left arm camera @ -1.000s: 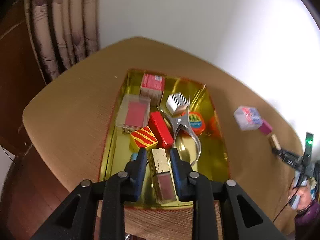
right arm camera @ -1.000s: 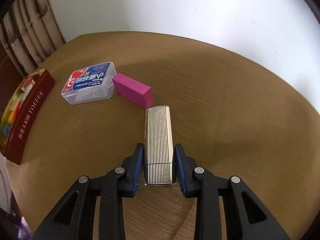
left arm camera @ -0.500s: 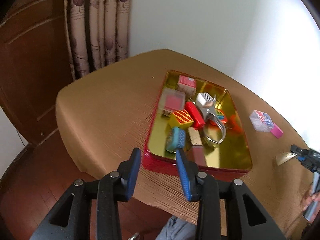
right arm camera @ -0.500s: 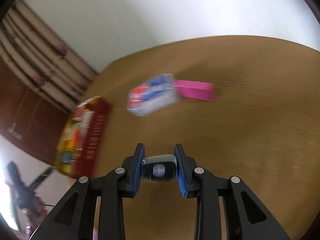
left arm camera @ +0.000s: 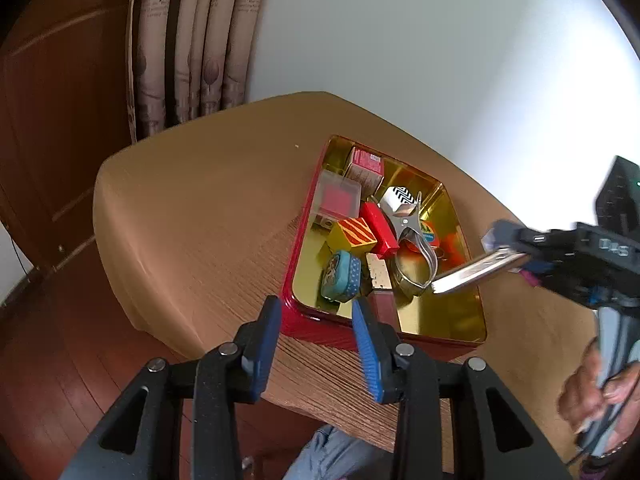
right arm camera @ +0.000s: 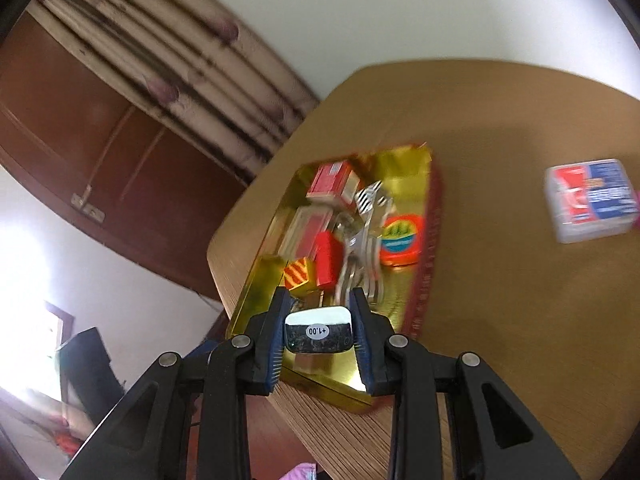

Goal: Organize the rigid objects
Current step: 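Lower the gold lighter into the tin and open the right gripper, then reach the right gripper to the clear floss box and grasp it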

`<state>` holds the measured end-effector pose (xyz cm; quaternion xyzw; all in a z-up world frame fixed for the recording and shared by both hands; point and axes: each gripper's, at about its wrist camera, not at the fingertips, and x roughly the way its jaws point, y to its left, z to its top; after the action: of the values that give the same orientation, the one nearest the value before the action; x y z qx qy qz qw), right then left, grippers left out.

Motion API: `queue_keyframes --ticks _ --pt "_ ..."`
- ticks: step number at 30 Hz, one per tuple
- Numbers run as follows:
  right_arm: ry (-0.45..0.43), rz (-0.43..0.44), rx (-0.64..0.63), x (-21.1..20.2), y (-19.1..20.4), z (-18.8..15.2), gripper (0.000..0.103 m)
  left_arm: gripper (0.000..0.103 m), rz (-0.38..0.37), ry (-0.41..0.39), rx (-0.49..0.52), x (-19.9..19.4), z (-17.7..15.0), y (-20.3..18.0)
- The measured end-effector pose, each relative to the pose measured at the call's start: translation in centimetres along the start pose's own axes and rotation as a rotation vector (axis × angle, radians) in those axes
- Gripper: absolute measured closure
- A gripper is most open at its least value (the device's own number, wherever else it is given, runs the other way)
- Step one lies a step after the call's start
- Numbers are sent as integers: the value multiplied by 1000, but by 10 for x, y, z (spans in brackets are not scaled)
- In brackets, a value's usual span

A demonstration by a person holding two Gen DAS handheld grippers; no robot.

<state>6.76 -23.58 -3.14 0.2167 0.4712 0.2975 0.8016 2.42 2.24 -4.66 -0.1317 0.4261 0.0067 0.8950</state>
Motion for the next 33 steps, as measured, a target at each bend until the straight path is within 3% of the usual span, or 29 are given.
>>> queue_keyframes --ticks 5,8,10,13,16,18,19,21,23,25,28,32,33 --pt "96 -24 36 32 2 0 73 66 1 8 -6 0 1 2" --pt "109 -79 40 40 -1 11 72 66 -6 9 -13 -1 1 3" --pt "137 -102 36 49 -2 19 64 66 -5 14 -14 0 1 3" --pt "86 -182 -32 48 4 28 62 66 -9 25 -12 2 1 2" --pt "-48 -201 -97 27 12 28 61 66 5 22 10 2 0 -1" --pt "-144 -220 -121 8 10 22 52 66 11 18 23 2 -1 -3" --pt "-208 -266 -143 -6 8 14 40 66 11 17 31 2 -1 -5" --pt "-350 -427 -194 -31 -2 -8 31 66 17 15 46 2 -2 -8" --pt "-421 -599 -225 -49 -22 -31 31 66 17 19 63 2 -3 -12" --pt "-420 -767 -243 -58 -52 -50 31 66 18 16 74 2 -4 -14" --pt "-387 -926 -241 -74 -99 -72 26 66 21 12 117 1 -7 -24" --pt "-363 -1036 -175 -101 -151 -93 11 66 3 -6 210 -1 -15 -43" --pt "-355 -1028 -123 -112 -164 -94 11 66 -4 -11 253 -2 -19 -51"
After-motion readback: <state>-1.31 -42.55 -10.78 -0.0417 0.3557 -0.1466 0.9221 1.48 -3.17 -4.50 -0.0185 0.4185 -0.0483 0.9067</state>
